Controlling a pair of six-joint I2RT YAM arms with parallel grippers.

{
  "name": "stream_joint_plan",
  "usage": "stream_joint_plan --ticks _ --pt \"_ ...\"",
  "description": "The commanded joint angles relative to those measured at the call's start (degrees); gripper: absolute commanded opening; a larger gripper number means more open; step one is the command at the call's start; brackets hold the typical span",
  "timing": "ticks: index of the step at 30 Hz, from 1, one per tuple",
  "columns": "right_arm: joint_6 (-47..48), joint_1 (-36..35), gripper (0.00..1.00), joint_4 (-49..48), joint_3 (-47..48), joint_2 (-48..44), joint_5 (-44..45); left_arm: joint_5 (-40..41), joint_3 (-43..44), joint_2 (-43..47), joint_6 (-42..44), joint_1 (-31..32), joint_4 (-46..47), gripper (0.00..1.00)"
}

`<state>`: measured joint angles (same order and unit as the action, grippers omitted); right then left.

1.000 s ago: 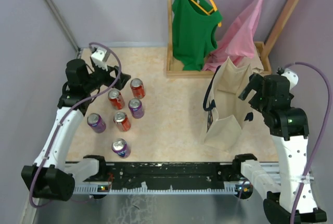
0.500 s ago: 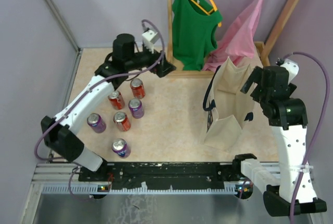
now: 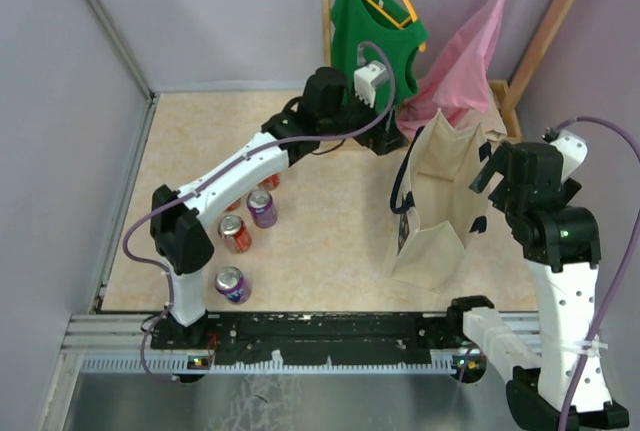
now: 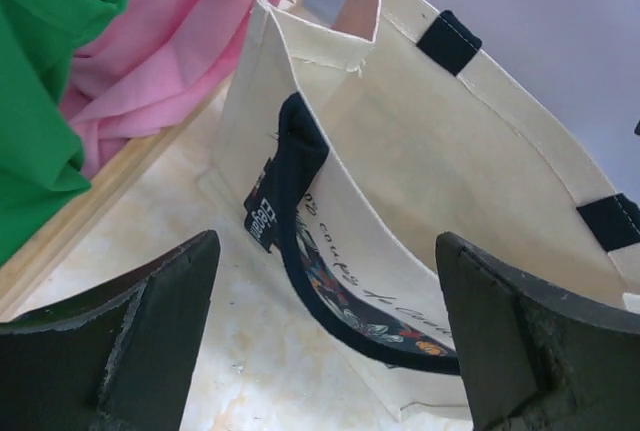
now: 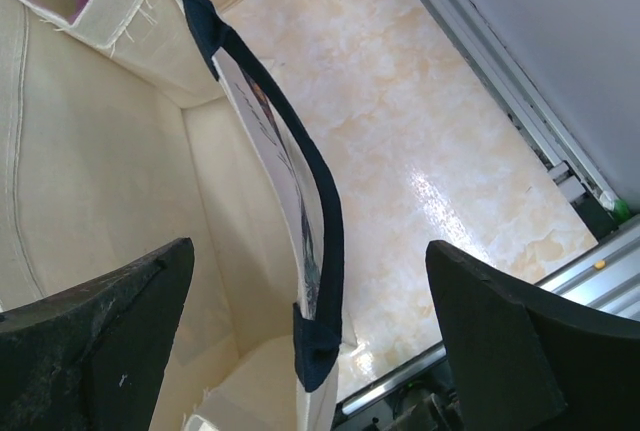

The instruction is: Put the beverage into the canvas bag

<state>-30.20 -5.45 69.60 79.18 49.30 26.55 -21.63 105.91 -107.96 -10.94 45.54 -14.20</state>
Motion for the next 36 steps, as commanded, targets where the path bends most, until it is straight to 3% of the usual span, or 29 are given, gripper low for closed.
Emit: stream_joint_plan --ticks 1,10,17,19,25,28,36 --pt "-0.9 0.5 0.99 0.3 0.4 -0.9 1.6 3.7 6.3 -4.4 -3.4 2.3 -2.4 0.94" --pt "-1.6 0.5 0.99 2.0 -0.6 -2.5 1.5 4.6 10.0 -9.4 -5.7 6.4 -3.9 0.94" --pt "-2.3 0.6 0.99 4.0 -0.1 -3.6 1.7 10.7 8.0 -12.6 -6.7 8.5 -4.4 0.91" --pt "-2.5 0.5 0.99 4.5 -0.1 -3.9 1.7 11.7 7.7 -13.1 -6.3 8.9 -4.5 0.83" --pt "-2.8 0.5 0.99 5.4 -0.3 -4.8 1.7 18.2 3.6 -11.0 -6.0 9.5 -5.0 0.36" --pt "-2.4 0.5 0.99 5.4 -1.2 -5.0 0.3 20.9 -0.3 -7.4 -5.9 9.5 -4.8 0.2" --pt "-2.1 0.5 0.94 0.6 -7.8 -3.1 -9.7 27.2 -10.1 3.6 -6.0 9.7 -4.2 0.2"
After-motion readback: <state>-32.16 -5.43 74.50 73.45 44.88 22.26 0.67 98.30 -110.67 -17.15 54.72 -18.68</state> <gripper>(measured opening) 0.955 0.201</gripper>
